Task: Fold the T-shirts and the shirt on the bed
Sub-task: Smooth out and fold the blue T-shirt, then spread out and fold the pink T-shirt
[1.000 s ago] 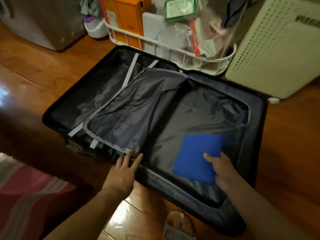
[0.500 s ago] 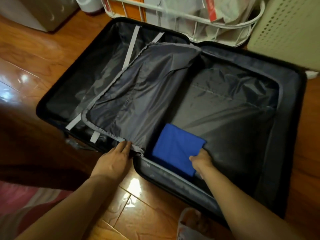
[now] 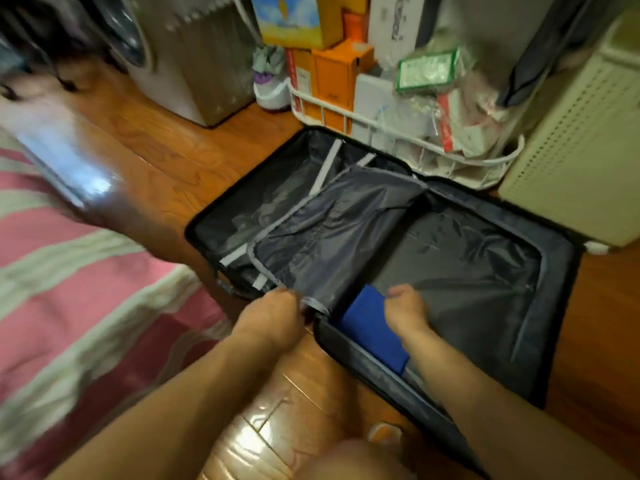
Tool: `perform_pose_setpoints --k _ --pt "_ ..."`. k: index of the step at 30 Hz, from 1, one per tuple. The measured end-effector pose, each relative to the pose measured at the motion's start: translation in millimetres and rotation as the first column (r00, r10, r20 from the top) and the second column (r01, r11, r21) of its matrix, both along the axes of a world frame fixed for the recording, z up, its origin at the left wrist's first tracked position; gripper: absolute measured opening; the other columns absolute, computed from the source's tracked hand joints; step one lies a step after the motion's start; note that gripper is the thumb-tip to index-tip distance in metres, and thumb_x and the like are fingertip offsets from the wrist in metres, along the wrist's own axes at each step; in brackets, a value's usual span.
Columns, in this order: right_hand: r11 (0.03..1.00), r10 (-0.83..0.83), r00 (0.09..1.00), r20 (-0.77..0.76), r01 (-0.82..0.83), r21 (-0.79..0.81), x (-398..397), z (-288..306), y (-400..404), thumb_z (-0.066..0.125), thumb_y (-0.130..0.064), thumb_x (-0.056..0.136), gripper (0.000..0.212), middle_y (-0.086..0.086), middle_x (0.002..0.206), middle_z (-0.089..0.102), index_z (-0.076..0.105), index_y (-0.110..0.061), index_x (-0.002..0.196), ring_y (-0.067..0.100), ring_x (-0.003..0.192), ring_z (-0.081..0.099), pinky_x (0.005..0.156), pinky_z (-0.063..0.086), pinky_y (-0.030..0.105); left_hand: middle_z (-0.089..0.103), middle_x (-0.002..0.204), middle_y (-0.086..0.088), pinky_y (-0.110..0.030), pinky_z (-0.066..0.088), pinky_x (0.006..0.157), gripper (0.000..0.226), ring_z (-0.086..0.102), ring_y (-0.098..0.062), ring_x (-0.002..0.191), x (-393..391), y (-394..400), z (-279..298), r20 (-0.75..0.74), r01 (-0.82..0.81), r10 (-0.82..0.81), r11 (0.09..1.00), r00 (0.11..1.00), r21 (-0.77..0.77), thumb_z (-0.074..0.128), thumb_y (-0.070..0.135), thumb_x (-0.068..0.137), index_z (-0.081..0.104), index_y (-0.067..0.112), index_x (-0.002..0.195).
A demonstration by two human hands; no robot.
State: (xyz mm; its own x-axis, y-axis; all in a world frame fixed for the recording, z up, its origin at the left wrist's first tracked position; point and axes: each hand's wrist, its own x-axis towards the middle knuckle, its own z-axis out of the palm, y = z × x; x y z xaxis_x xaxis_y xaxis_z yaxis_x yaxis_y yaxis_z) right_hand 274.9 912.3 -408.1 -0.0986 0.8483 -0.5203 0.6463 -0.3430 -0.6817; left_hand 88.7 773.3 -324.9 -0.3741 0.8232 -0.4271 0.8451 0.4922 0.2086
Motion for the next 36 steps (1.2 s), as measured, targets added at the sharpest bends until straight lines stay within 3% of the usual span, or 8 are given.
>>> perform_pose_setpoints --k 2,6,14,19,23,28,33,36 --pt "0.986 0.133 0.986 -0.105 -0.121 0.116 -51 72 -14 0.053 -0.011 0.089 0.02 0.012 0.108 0.07 0.06 -0.029 0.091 0.031 0.097 0.066 0.088 0.057 0.045 0.068 0.109 -0.004 -0.038 0.051 0.076 0.017 0.064 -0.027 0.095 -7 -21 66 -0.007 -0.109 0.111 0.985 0.994 0.131 0.051 0.027 0.095 0.066 0.022 0.099" --pt "0.858 0.46 0.859 -0.225 -0.366 0.36 -153 241 -97 0.05 -0.017 0.097 0.019 0.003 0.096 0.068 0.061 -0.029 0.088 0.026 0.086 0.067 0.077 0.059 0.044 0.072 0.105 -0.01 -0.041 0.055 0.081 0.031 0.067 -0.033 0.099 -35 -120 183 -0.069 -0.268 0.308 0.901 0.949 0.341 0.045 0.031 0.088 0.069 0.015 0.101" --pt "0.273 0.955 0.292 -0.062 -0.769 0.578 -250 416 -377 0.053 -0.009 0.093 0.027 0.003 0.093 0.07 0.066 -0.024 0.075 0.03 0.097 0.068 0.086 0.057 0.044 0.072 0.118 -0.001 -0.037 0.056 0.089 0.031 0.067 -0.023 0.102 -44 -489 298 -0.068 -0.671 0.749 0.627 0.659 0.396 0.05 0.032 0.098 0.072 0.024 0.117" --pt "-0.087 0.991 -0.019 0.132 -0.841 0.533 -269 433 -524 0.055 -0.013 0.096 0.024 0.007 0.112 0.071 0.075 -0.011 0.11 0.027 0.102 0.065 0.091 0.056 0.043 0.074 0.1 -0.002 -0.036 0.054 0.072 0.023 0.067 -0.021 0.082 -20 -666 310 -0.02 -0.845 0.933 0.334 0.359 0.419 0.052 0.022 0.097 0.075 0.023 0.1" --pt "-0.281 0.943 -0.142 0.3 -0.824 0.492 -288 424 -593 0.054 -0.013 0.096 0.025 0.009 0.111 0.072 0.075 -0.01 0.109 0.027 0.1 0.065 0.09 0.055 0.04 0.074 0.092 -0.003 -0.031 0.05 0.063 0.023 0.069 -0.025 0.079 -27 -728 284 0.093 -0.895 0.956 0.222 0.278 0.386 0.053 0.018 0.096 0.072 0.03 0.089" --pt "-0.379 0.893 -0.214 0.395 -0.832 0.405 -333 383 -647 0.053 -0.012 0.095 0.025 0.013 0.109 0.073 0.074 -0.005 0.107 0.03 0.099 0.066 0.088 0.056 0.041 0.067 0.125 0.002 -0.035 0.055 0.091 0.034 0.065 -0.018 0.105 -63 -763 228 0.216 -0.934 0.955 0.124 0.204 0.335 0.051 0.026 0.096 0.068 0.027 0.126" --pt "-0.536 0.831 -0.421 0.364 -0.783 0.316 -381 330 -710 0.052 -0.009 0.096 0.036 0.004 0.134 0.063 0.066 -0.012 0.129 0.024 0.121 0.058 0.098 0.047 0.031 0.061 0.133 -0.006 -0.032 0.049 0.092 0.046 0.06 -0.021 0.109 -97 -786 206 0.238 -0.944 0.956 0.094 0.174 0.316 0.055 0.017 0.095 0.056 0.017 0.141" --pt "-0.531 0.845 -0.442 0.3 -0.761 0.373 -424 306 -760 0.054 -0.014 0.093 0.048 0.013 0.144 0.047 0.058 -0.025 0.14 0.033 0.133 0.046 0.112 0.038 0.036 0.057 0.138 -0.007 -0.035 0.049 0.093 0.048 0.059 -0.024 0.112 -123 -802 208 0.213 -0.939 0.964 0.078 0.156 0.336 0.055 0.019 0.097 0.051 0.018 0.145"
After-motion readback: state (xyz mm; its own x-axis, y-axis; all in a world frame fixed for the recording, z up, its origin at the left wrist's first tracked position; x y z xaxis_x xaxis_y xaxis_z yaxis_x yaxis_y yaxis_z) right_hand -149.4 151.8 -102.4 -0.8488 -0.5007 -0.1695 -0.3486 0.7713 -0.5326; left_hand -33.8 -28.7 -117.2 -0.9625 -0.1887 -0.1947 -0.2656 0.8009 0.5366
